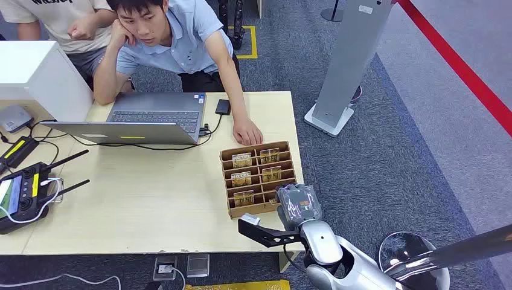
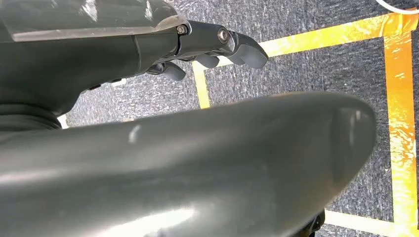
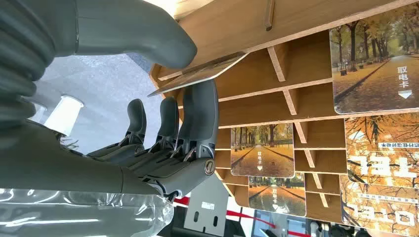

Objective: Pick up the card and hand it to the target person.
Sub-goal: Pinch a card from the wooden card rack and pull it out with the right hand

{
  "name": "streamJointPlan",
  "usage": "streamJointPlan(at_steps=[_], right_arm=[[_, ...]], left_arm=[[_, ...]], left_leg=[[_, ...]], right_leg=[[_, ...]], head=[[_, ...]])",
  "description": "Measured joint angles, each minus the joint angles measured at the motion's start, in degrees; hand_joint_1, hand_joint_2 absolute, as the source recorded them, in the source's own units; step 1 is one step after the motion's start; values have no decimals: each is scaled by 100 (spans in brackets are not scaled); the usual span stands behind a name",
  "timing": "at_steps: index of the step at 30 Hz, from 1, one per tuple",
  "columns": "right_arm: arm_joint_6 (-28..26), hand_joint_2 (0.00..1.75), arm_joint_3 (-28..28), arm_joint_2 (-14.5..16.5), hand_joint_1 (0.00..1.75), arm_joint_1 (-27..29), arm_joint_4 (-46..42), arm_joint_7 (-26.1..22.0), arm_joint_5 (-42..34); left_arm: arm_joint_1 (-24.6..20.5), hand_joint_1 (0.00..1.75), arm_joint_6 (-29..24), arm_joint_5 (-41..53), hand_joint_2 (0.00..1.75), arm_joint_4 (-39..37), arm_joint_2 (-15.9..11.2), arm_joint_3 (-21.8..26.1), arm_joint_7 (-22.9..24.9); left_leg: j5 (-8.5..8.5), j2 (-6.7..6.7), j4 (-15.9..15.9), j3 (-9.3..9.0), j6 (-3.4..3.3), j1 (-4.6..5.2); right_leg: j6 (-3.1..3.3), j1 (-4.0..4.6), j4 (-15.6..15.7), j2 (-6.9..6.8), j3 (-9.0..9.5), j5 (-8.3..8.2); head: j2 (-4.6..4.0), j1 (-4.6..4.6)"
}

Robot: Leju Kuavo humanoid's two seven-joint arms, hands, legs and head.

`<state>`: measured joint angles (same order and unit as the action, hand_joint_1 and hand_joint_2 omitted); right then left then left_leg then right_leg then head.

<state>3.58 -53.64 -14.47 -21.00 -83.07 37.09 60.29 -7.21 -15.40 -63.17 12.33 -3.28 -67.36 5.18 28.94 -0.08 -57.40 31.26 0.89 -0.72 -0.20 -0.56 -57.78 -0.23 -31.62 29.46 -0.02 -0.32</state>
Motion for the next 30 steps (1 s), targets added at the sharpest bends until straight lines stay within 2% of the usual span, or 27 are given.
streamJointPlan(at_steps=[4, 7, 9, 11, 17, 27, 30], right_arm=[[0, 175, 0, 0, 129, -2, 7, 0, -1], [-3, 175, -1, 0, 147, -11, 12, 0, -1], [-8, 175, -2, 0, 165, -20, 12, 0, -1], [-16, 175, -1, 0, 175, -24, 12, 2, -2], [-60, 175, 0, 0, 175, -27, 10, 19, -38], [-192, 175, 2, -2, 175, -26, 2, 31, -17], [-137, 175, 27, -13, 175, -41, -67, 47, -258]], left_arm=[[0, 0, 0, 0, 0, 0, 0, 0, -5], [0, 0, -12, 0, 0, 0, 0, 0, -4], [0, 0, -50, 5, 87, 0, 0, 0, -5], [0, 0, -134, 22, 175, 0, 0, 0, -16], [0, 0, -314, 80, 175, 0, 0, 0, -27], [12, 0, -327, 78, 175, -1, 0, 0, -15], [17, 0, -327, 66, 175, -1, 0, 0, -15]], left_leg=[[0, 0, 0, 0, 0, 0], [0, 0, 0, 0, 0, 0], [0, 0, 0, -1, 0, 0], [0, 0, 0, -1, 0, 0], [0, 0, 0, -1, 0, 0], [0, 0, 0, 0, 0, 0], [0, 0, 0, 0, 0, 0]], right_leg=[[0, 0, 0, 0, 0, 0], [0, 0, 0, 0, 0, 0], [0, 0, 0, 0, 0, 0], [0, 0, 0, 0, 0, 0], [0, 0, 0, 0, 1, 0], [0, 0, 0, 0, 0, 0], [0, 0, 0, 0, 0, 0]], head=[[0, 1], [0, -1], [0, 0], [0, -1], [0, 1], [0, 1], [0, 2]])
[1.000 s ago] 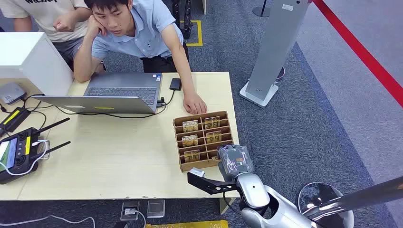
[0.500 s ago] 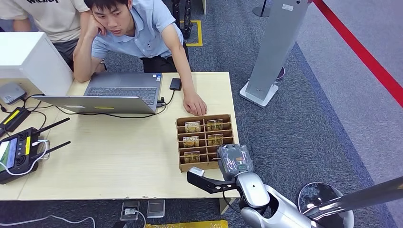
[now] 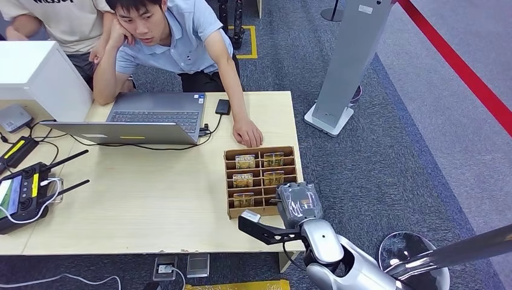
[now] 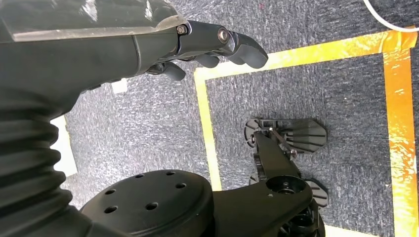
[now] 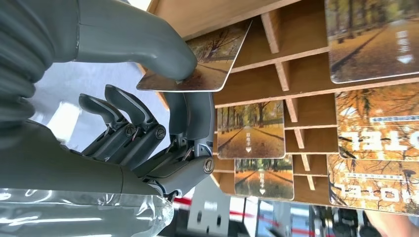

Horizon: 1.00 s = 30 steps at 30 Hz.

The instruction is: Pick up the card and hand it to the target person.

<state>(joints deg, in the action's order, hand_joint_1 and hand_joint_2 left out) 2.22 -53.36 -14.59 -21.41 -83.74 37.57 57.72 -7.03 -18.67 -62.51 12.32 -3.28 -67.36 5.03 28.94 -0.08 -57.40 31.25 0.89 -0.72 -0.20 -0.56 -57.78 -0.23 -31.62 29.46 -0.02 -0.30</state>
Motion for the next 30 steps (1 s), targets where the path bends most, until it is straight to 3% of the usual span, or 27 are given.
streamJointPlan(at_steps=[7, 15, 24, 30], right_arm=[[969, 175, 262, -255, 175, -368, -823, 227, -1881], [721, 175, 484, -443, 175, -848, -1911, -36, -2462], [-334, 175, 392, -271, 175, -1023, -2107, -1078, -2061], [-1716, 175, 264, -30, 175, -972, -1734, -2172, -1048]], left_arm=[[55, 0, 0, -80, 175, -1, -27, 1, 0], [79, 0, -33, -172, 175, -1, -36, 10, -4], [71, 0, -38, -143, 175, 1, -26, 11, -45], [29, 0, 20, -45, 175, 1, 15, 7, -71]], left_leg=[[-1, 1, 0, -2, 0, 0], [-1, 1, 0, -2, 0, 0], [-1, 0, 0, 1, 0, 0], [-1, 0, 0, 1, 0, 0]], right_leg=[[0, 0, 0, 1, 0, -1], [0, 0, 0, 1, 0, -1], [0, 0, -1, 0, 1, -1], [0, 0, -1, 0, 1, -1]], head=[[0, -6], [0, 1], [0, -5], [0, -3]])
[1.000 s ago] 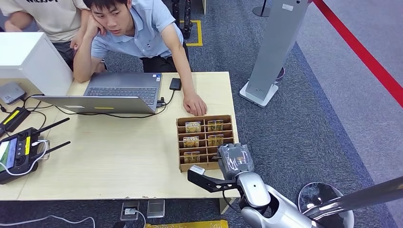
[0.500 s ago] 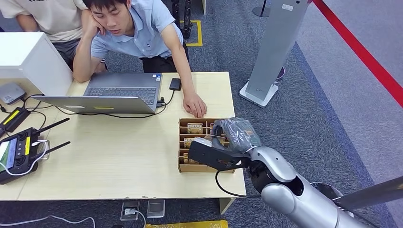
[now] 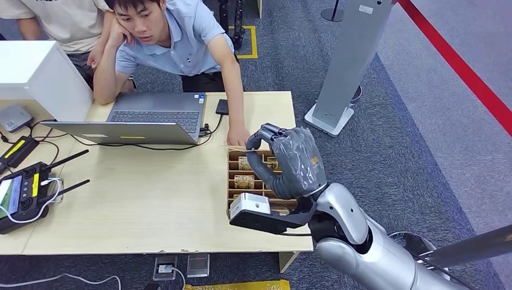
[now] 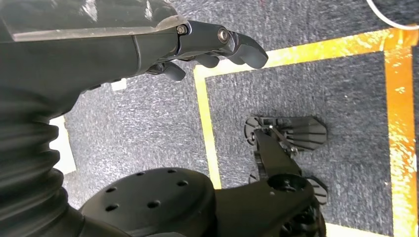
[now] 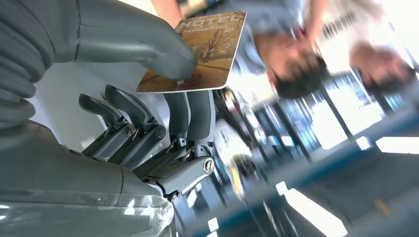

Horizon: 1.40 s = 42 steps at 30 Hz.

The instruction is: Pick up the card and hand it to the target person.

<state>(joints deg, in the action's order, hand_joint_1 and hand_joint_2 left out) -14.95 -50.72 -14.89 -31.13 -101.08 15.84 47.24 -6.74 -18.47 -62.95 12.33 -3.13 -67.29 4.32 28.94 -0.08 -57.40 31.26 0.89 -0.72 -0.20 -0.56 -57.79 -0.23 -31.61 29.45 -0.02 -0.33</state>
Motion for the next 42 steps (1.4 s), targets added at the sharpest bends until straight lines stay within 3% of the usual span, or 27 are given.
streamJointPlan(at_steps=[3, 9, 41, 42], right_arm=[[-392, 175, -27, 100, 175, 54, 289, -161, 181], [-625, 175, -39, 176, 175, 104, 550, -198, 202], [-785, 175, -162, 265, 175, 93, 1033, 42, 315], [-785, 175, -166, 265, 131, 88, 1036, 52, 314]], left_arm=[[-42, 0, 14, 7, 175, 0, 15, -1, 0], [-52, 0, 3, 4, 175, 0, 18, -1, 13], [-43, 0, -134, -45, 175, 0, 34, -3, 77], [-42, 0, -151, -45, 175, 0, 36, -3, 83]], left_leg=[[0, 0, 0, 0, 0, 0], [0, 0, 0, 0, 0, 0], [0, 0, 0, 0, 0, 0], [0, 0, 0, 0, 0, 0]], right_leg=[[0, 0, 0, 0, 0, 0], [0, 0, 0, 0, 0, 0], [0, 0, 0, 0, 0, 0], [0, 0, 0, 0, 0, 0]], head=[[0, 2], [0, 1], [0, 2], [0, 2]])
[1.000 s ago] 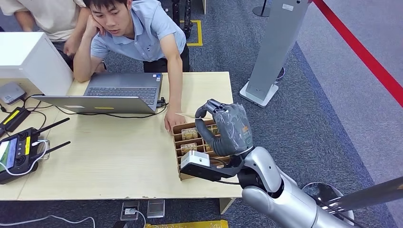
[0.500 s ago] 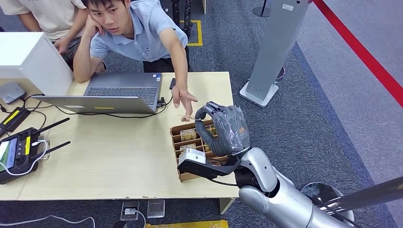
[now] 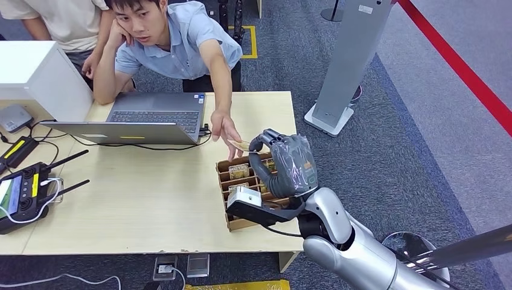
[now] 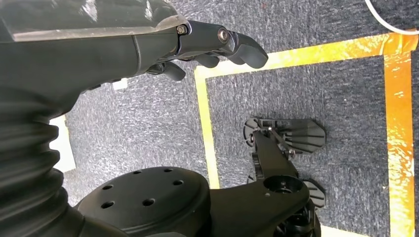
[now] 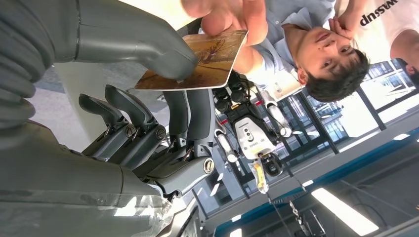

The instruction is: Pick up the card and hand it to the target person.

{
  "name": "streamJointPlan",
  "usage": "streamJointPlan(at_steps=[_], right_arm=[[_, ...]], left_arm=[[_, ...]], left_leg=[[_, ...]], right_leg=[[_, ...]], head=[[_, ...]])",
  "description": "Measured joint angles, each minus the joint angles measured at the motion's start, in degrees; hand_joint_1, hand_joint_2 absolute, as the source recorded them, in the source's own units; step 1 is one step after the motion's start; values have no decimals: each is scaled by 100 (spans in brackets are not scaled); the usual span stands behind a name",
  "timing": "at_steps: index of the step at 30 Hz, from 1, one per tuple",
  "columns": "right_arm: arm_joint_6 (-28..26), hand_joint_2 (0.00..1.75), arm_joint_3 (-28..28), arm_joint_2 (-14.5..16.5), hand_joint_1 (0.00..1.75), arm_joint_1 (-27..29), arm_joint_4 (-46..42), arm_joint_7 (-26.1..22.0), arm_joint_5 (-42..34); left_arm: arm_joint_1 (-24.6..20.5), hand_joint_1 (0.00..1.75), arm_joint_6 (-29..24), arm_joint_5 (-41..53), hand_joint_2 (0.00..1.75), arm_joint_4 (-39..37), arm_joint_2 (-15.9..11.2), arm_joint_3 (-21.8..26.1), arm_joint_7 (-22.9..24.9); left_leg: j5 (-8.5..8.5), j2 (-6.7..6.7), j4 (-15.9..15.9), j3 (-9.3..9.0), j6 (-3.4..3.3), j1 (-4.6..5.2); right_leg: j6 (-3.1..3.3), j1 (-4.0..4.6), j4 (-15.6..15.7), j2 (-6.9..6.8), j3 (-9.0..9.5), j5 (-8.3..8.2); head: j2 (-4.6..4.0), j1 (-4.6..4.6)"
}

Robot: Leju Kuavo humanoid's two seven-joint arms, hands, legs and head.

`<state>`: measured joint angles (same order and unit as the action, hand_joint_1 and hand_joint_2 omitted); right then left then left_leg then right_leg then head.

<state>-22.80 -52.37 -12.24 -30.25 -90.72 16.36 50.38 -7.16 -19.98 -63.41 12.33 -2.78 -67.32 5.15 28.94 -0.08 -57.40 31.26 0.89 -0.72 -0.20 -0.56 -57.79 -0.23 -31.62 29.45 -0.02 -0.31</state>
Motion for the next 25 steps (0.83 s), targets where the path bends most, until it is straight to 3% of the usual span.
streamJointPlan(at_steps=[2, 3, 6, 13, 25], right_arm=[[0, 175, -16, 0, 44, -12, 6, 17, -5], [0, 175, -29, 0, 0, -17, 8, 23, -9], [-4, 175, -54, 0, 0, -19, 8, 44, -17], [-120, 175, -50, -4, 0, -2, 2, 22, -510], [-428, 175, 358, -138, 0, 764, -359, -708, -3760]], left_arm=[[0, 0, -34, 0, 175, 0, 2, 0, 19], [1, 0, -52, 2, 131, -1, 2, 0, 34], [5, 0, -96, 16, 0, -1, 3, 0, 66], [31, 0, -127, -40, 0, 0, 4, 0, 17], [88, 0, -179, -192, 0, 0, 4, 2, 40]], left_leg=[[0, 0, 0, 0, 0, 0], [0, 0, 0, 0, 0, 0], [0, 0, 0, 0, 0, 0], [0, 0, 0, -1, 0, 0], [1, 0, 0, -1, 0, 0]], right_leg=[[0, 0, 0, 0, 0, 0], [0, 0, 0, 0, 0, 0], [0, 0, 0, 0, 0, 0], [0, 0, 0, 0, 0, 0], [0, 0, 1, 0, -3, 1]], head=[[0, 0], [0, 1], [0, 2], [0, -1], [0, 0]])
